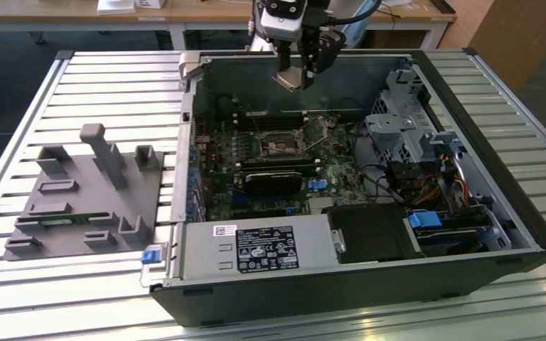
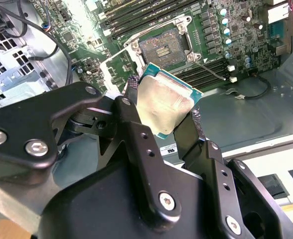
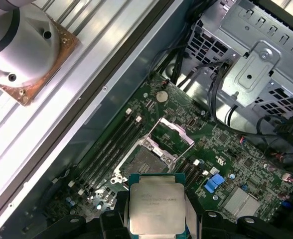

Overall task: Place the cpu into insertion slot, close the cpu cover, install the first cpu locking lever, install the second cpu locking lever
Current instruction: 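Place the cpu into insertion slot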

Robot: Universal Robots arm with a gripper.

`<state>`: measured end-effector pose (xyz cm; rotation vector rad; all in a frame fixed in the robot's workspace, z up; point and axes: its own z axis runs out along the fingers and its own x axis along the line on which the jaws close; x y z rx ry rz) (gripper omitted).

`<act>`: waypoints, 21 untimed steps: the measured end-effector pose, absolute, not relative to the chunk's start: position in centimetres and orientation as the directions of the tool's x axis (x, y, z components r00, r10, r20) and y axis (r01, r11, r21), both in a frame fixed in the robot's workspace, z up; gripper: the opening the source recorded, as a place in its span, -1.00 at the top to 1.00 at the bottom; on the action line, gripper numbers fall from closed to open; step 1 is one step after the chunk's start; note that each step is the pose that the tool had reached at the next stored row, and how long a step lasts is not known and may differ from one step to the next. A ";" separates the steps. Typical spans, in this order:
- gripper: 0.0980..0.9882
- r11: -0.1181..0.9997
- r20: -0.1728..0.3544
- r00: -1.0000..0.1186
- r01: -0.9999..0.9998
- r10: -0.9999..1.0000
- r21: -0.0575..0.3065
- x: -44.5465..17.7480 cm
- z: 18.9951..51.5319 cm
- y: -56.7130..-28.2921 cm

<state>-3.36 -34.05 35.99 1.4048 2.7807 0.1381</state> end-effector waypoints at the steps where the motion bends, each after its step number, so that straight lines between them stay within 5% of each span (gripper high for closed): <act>1: 0.01 0.589 0.019 -0.593 0.803 0.805 0.089 -3.4 36.0 -34.0; 21: 0.01 0.421 0.019 -0.424 0.903 0.905 0.089 -3.4 35.7 -34.0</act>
